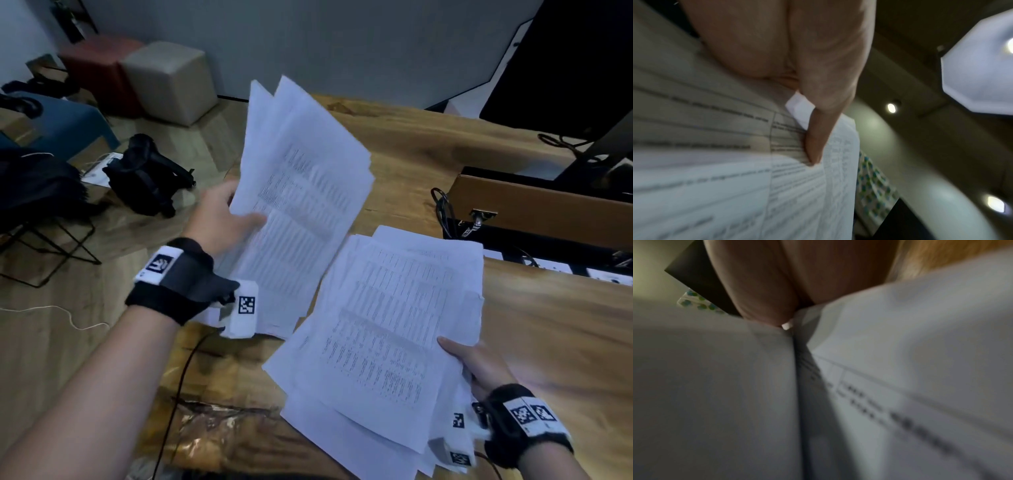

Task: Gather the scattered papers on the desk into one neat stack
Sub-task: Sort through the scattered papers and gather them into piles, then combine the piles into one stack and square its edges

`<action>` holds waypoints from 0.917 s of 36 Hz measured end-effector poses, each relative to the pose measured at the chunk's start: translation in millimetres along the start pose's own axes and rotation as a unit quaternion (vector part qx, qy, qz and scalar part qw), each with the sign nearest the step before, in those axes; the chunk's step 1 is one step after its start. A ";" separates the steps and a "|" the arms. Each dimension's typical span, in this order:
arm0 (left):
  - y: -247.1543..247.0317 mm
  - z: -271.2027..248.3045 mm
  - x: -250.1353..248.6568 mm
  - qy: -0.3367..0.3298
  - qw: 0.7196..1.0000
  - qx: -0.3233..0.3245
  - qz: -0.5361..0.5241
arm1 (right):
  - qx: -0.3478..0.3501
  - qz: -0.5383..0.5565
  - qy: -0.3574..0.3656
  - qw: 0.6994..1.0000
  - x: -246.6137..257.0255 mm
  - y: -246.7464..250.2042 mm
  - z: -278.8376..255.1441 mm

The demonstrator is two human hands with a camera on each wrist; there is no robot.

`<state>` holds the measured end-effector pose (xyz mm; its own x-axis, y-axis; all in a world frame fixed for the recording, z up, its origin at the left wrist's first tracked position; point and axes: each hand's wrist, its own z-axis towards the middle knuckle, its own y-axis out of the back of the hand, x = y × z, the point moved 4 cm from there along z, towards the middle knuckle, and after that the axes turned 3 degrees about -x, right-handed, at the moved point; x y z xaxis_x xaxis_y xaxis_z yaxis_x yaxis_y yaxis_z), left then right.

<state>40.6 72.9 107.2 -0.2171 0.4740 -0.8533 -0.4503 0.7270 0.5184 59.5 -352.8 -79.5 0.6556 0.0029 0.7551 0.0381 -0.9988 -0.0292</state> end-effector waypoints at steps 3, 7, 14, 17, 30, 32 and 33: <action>-6.2 -4.8 -12.6 0.028 0.981 0.083 -0.173 | 0.001 -0.003 -0.002 1.000 1.8 -14.0 3.3; -41.4 -17.2 -13.2 0.106 0.929 0.168 -0.311 | 0.011 -0.015 -0.016 1.000 0.0 -28.5 6.3; -111.6 -41.6 60.3 0.281 0.885 0.212 -0.304 | 0.015 -0.035 -0.003 0.999 0.2 -43.1 1.5; -134.2 -47.0 90.9 0.253 0.926 0.216 -0.181 | 0.023 -0.029 -0.011 0.999 -0.5 -43.8 0.4; -169.6 -66.9 110.0 0.123 0.971 0.126 0.162 | 0.061 0.035 -0.064 0.995 1.6 -58.5 -0.6; -171.6 -68.9 110.9 0.092 0.958 0.129 0.239 | 0.082 0.012 -0.048 0.995 3.4 -65.2 0.3; -170.3 -69.8 112.2 0.078 0.956 0.125 0.255 | 0.076 -0.014 -0.034 0.996 4.6 -68.0 1.6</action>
<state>32.5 -32.4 -80.7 -0.4880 0.7329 -0.4740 -0.0348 0.5263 0.8496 61.1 -284.7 -75.0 0.7023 0.0401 0.7107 0.1684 -0.9794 -0.1112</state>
